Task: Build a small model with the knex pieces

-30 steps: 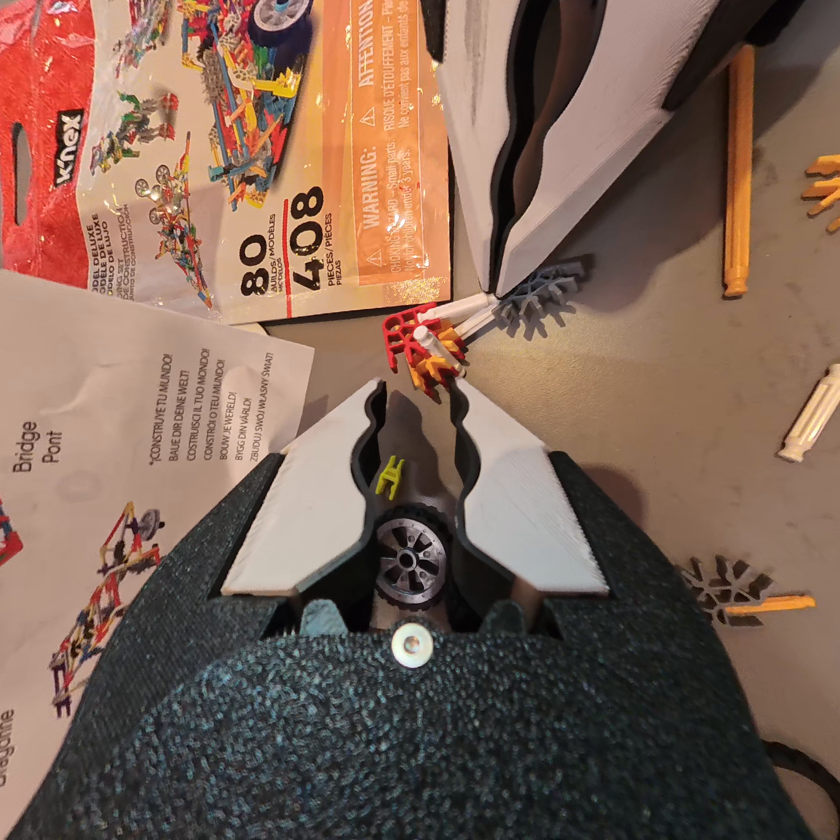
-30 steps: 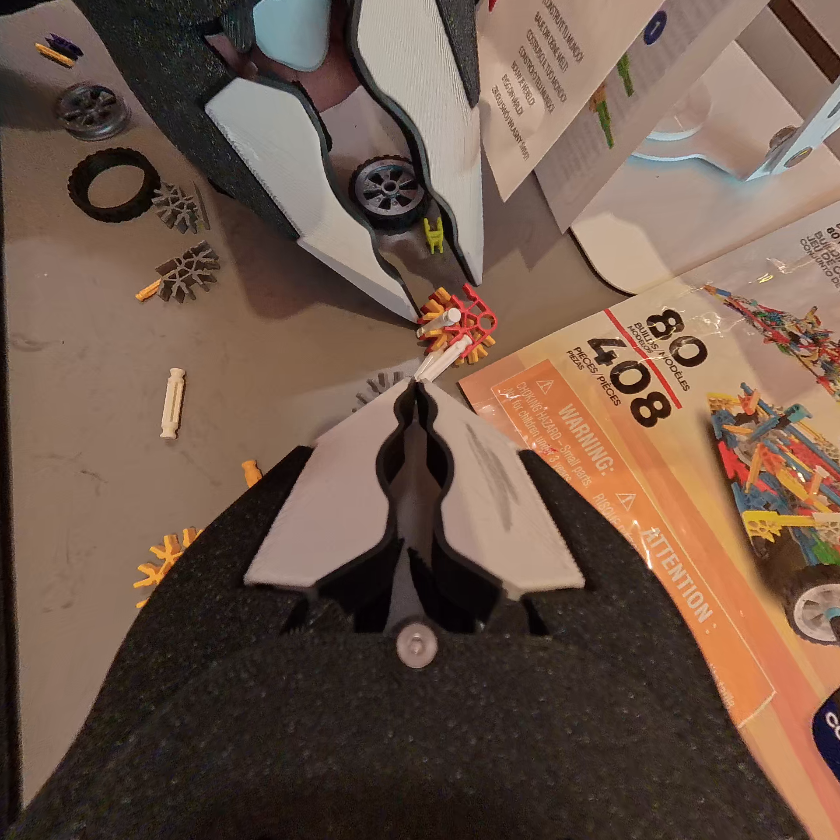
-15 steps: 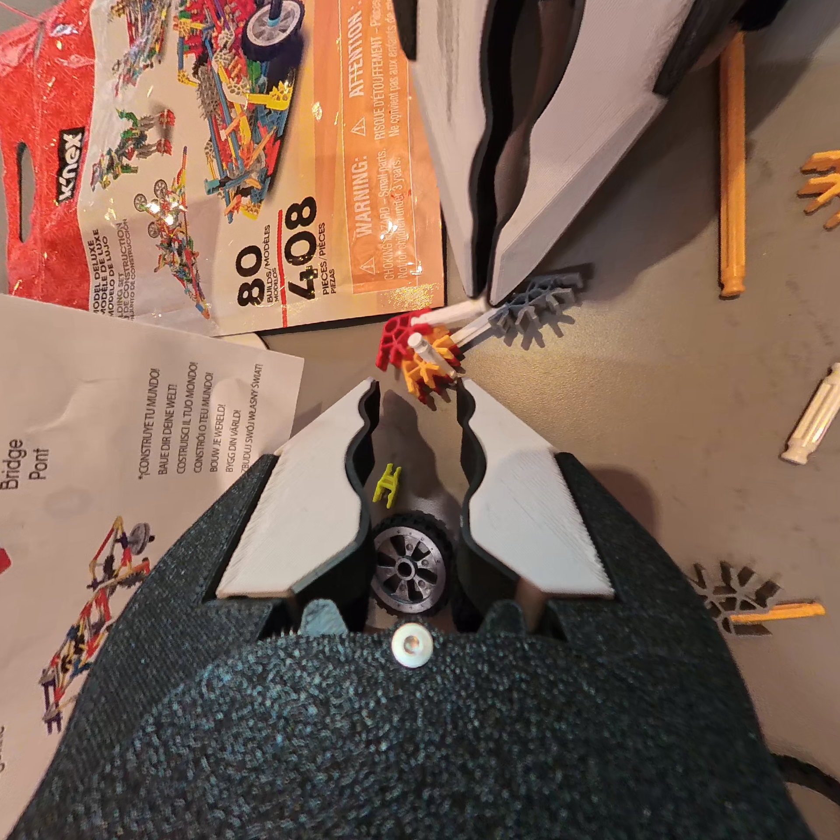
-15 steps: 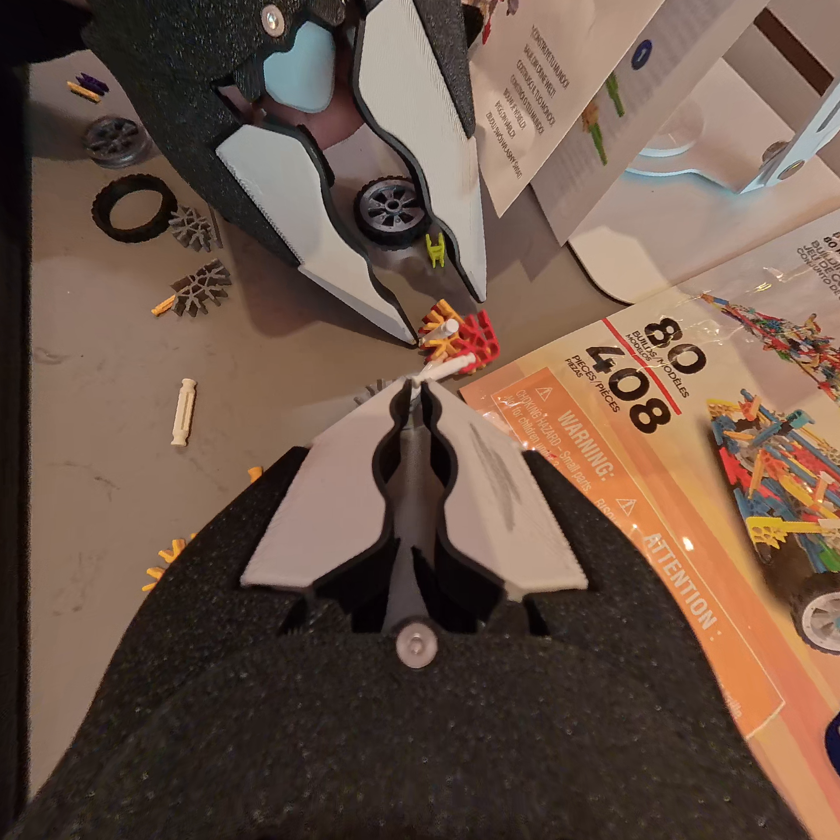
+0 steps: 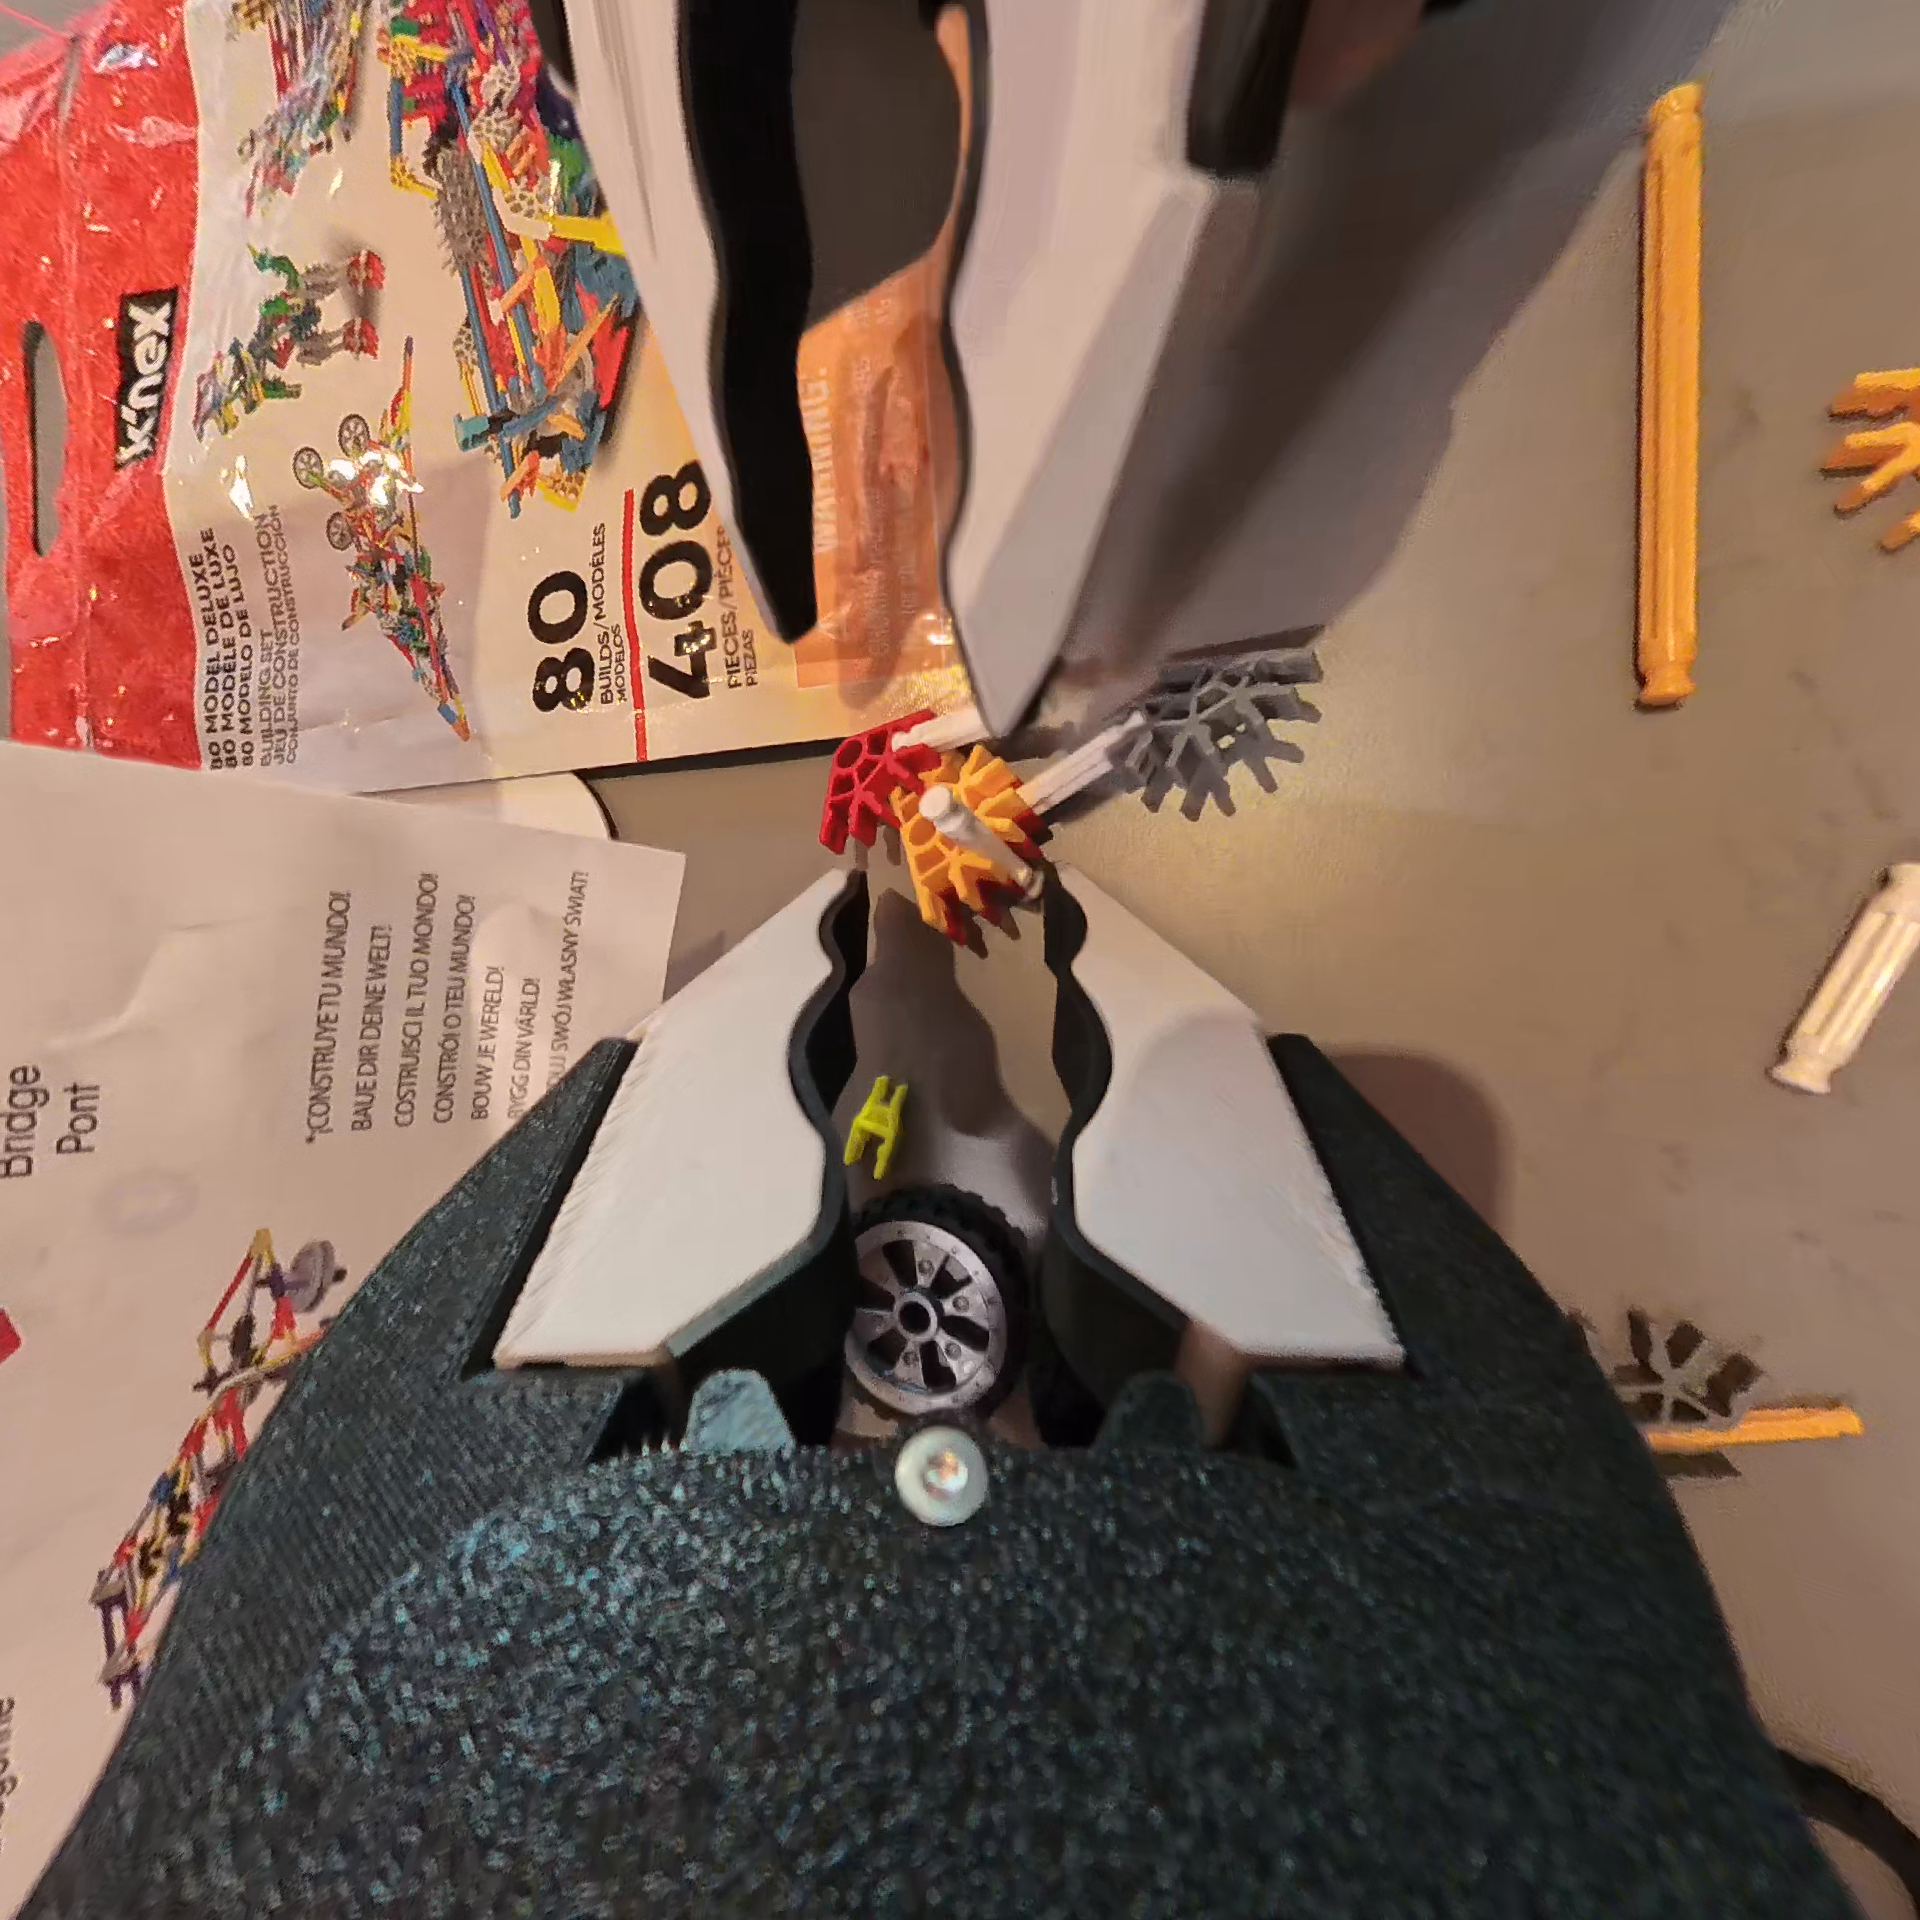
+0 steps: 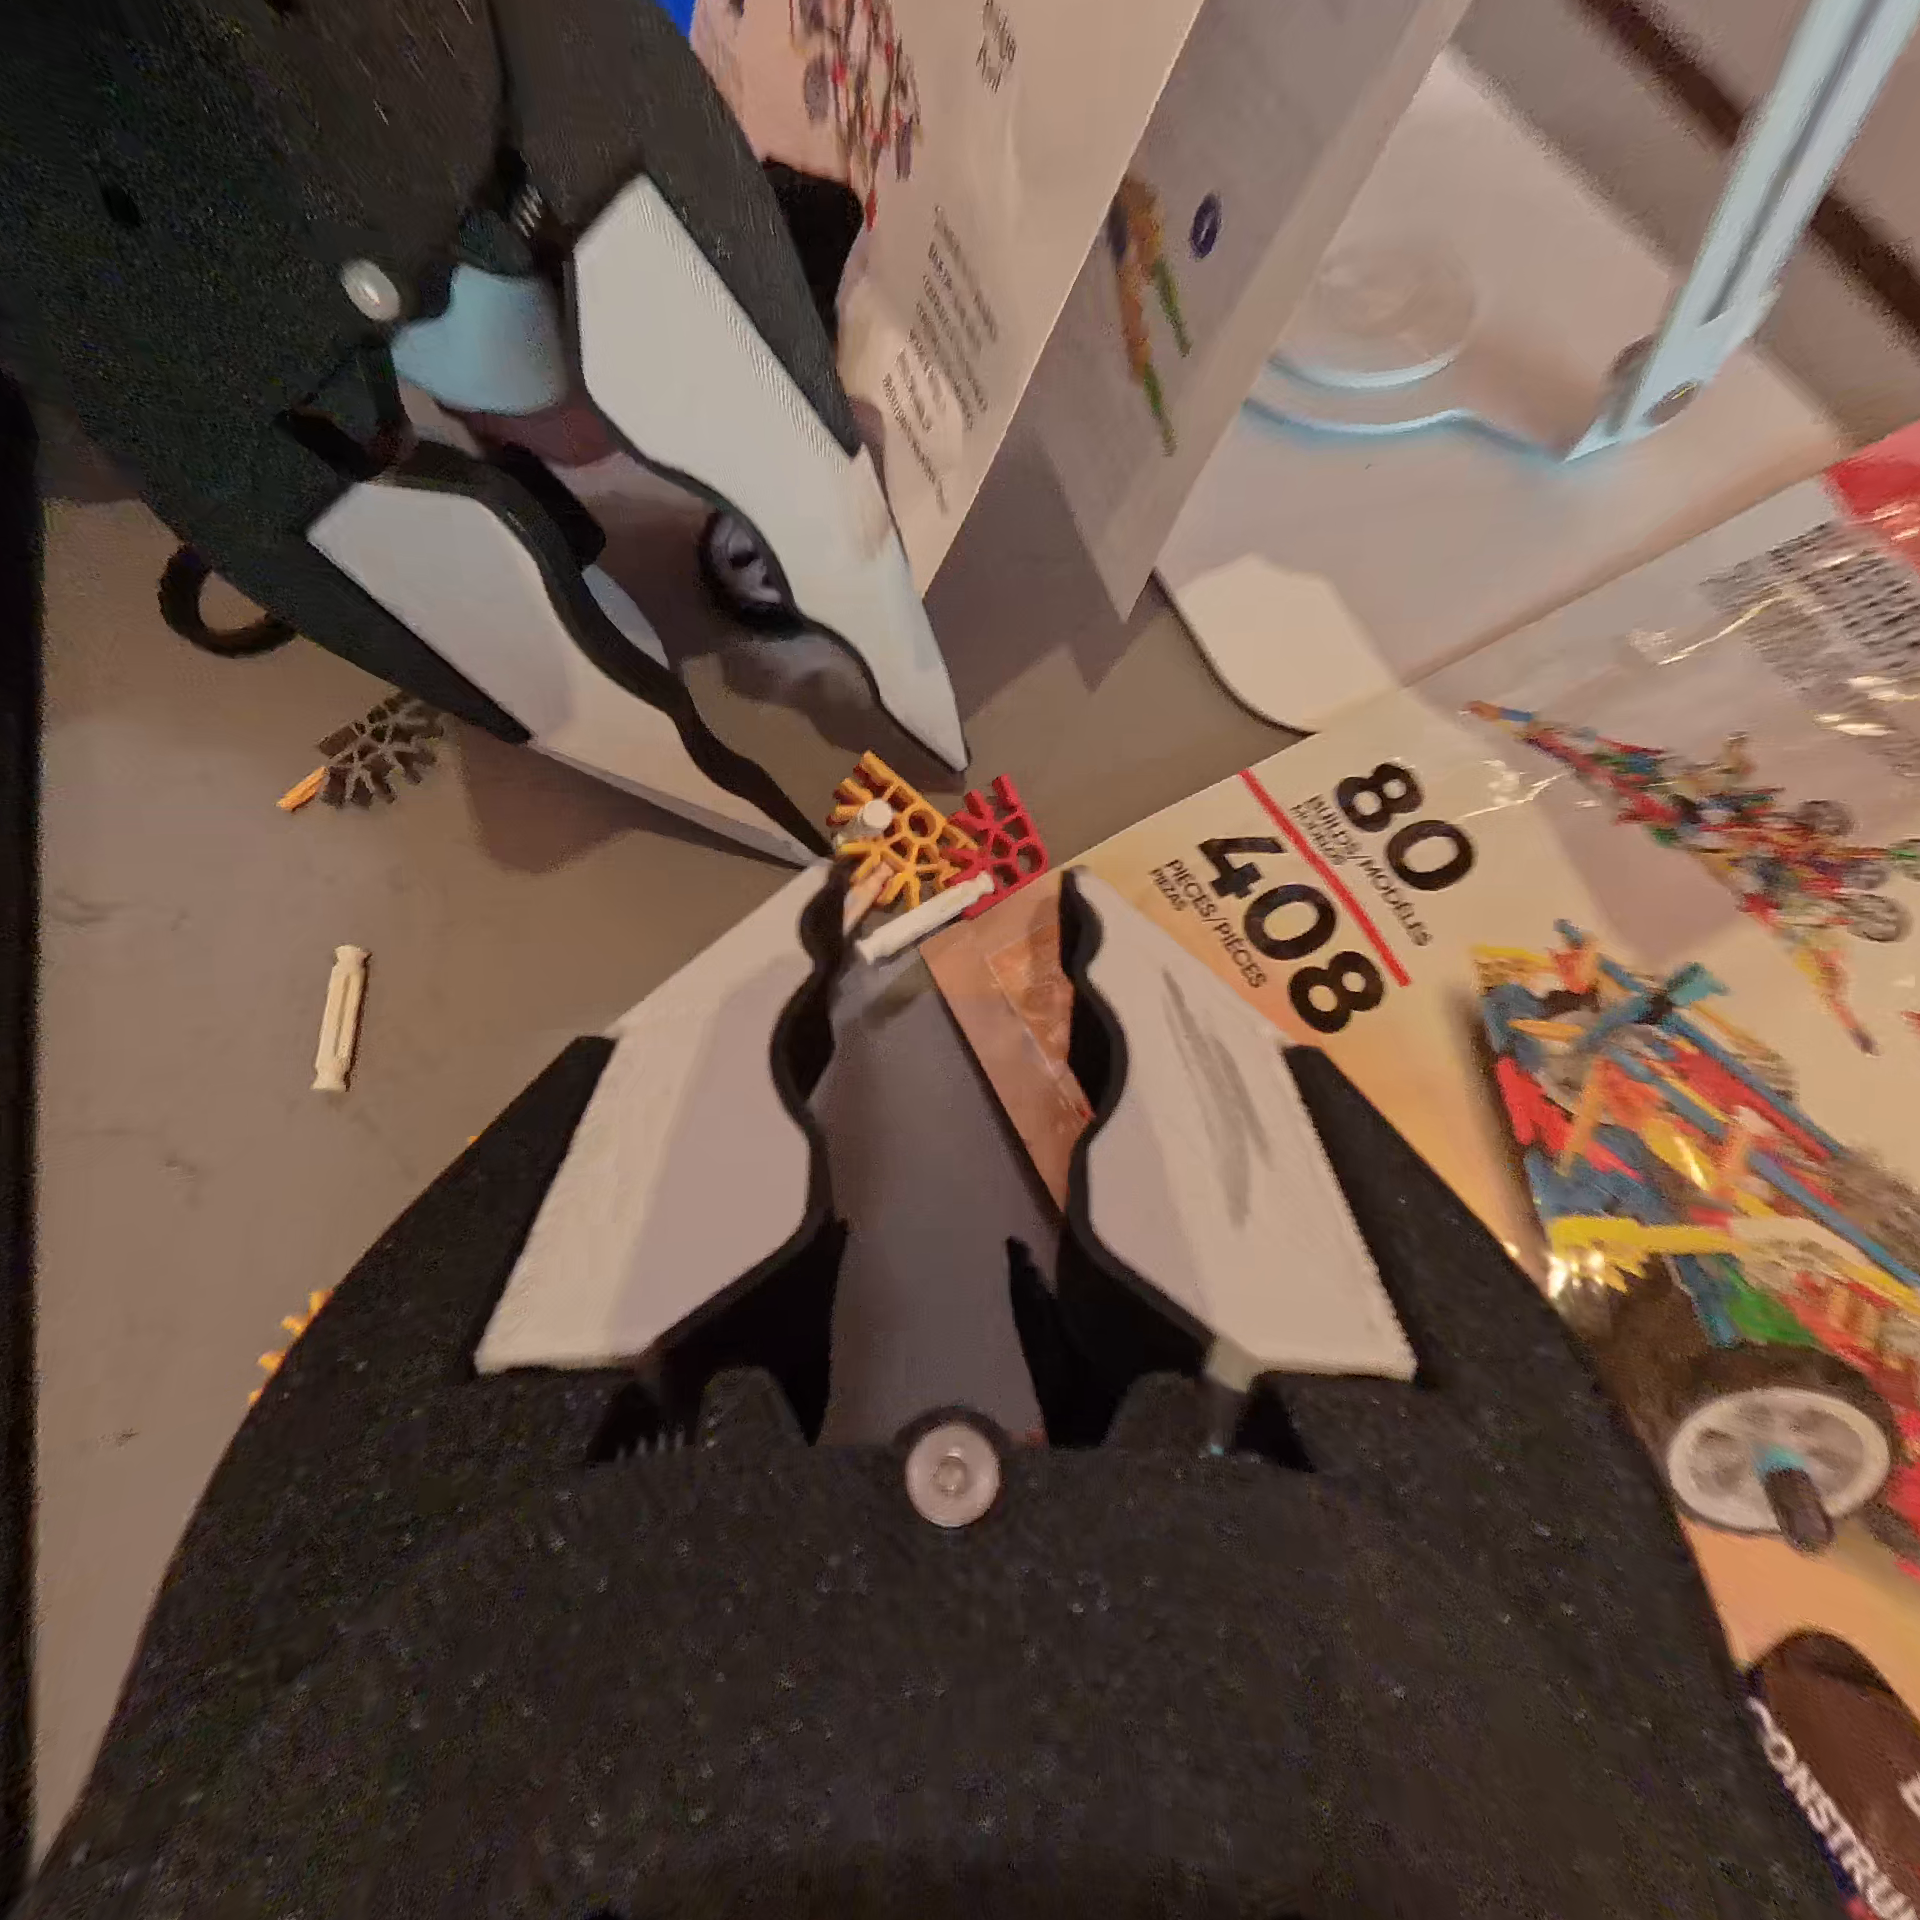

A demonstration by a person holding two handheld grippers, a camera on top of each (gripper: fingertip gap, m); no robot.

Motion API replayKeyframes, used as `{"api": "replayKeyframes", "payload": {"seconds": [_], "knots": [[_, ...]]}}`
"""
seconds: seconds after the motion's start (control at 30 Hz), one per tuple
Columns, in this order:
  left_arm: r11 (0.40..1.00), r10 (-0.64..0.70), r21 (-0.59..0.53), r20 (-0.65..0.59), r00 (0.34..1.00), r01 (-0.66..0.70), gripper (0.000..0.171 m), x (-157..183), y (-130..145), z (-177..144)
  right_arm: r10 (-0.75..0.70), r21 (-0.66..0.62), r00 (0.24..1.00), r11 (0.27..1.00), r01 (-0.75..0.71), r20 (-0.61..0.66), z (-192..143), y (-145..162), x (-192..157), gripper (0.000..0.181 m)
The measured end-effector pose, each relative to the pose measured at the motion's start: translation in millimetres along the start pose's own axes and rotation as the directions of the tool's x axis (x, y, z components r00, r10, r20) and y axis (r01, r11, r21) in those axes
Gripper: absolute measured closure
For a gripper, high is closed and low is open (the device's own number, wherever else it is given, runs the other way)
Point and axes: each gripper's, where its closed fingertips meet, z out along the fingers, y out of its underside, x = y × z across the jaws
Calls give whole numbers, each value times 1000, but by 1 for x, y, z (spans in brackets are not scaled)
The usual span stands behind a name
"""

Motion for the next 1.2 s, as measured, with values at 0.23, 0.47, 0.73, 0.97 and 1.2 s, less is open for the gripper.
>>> {"api": "replayKeyframes", "payload": {"seconds": [0.23,0.47,0.73,0.97,1.2], "knots": [[1000,-10,17,3,1000,10,138,-1,-2,2,-90,-67,996,994,91,18,27,13,-15,129],[1000,-22,22,9,1000,22,135,-3,-2,3,-135,-36,991,990,135,-8,23,7,-17,138],[1000,-16,-11,49,999,17,129,-8,1,1,-192,-49,981,981,190,-33,23,9,-18,145],[1000,-11,-5,49,999,12,130,-7,1,1,-238,-18,970,971,238,-38,22,4,-22,148],[1000,-11,7,27,1000,11,137,-4,0,2,-274,1,961,962,274,-35,20,-1,-27,154]]}}
